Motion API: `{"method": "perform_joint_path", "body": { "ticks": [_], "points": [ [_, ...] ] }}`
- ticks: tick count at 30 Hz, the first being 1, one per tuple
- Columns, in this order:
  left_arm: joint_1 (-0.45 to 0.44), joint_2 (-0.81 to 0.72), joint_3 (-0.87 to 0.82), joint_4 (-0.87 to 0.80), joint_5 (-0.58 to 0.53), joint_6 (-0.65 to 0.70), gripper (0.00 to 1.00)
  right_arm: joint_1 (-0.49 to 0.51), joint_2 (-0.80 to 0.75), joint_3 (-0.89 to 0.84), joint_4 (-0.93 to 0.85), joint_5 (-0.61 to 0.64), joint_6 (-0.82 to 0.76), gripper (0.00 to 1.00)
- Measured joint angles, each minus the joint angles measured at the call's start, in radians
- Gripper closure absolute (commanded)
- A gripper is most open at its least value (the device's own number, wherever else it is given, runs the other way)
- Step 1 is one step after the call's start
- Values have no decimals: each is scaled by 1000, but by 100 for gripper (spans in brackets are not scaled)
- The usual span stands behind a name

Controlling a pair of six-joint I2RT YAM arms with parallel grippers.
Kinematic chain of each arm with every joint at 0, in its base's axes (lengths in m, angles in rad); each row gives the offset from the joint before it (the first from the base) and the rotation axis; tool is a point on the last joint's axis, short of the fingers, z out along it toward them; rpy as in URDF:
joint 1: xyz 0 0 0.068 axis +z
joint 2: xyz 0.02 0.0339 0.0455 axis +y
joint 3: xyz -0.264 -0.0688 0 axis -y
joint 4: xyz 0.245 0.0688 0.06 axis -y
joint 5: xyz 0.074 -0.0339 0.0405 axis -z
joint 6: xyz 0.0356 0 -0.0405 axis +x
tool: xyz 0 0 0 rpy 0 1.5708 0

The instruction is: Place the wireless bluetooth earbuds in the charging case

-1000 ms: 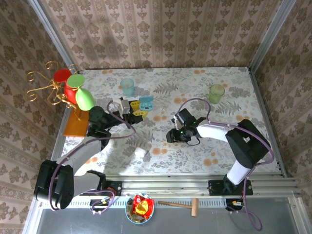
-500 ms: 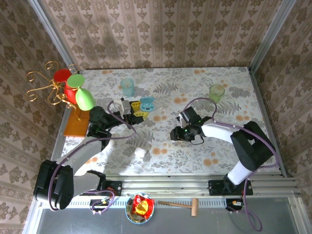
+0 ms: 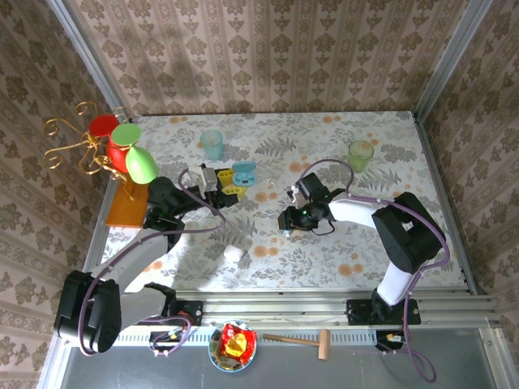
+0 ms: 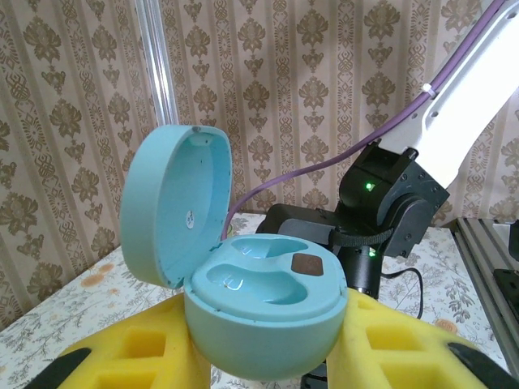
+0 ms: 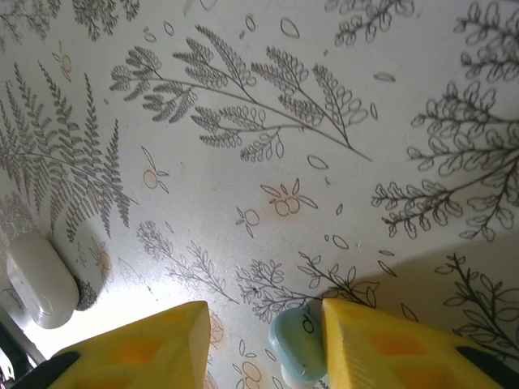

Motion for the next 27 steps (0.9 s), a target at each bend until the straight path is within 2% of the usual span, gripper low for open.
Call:
{"method": "perform_joint_path", "body": {
  "ticks": [16,27],
  "points": [
    [-6,0,0,0,0,3,72,-1,-11,-34,23,-27,-3,74],
    [-6,-5,0,-2,-7,4,71,1,-7,-35,23,-38,-6,73]
  ]
}}
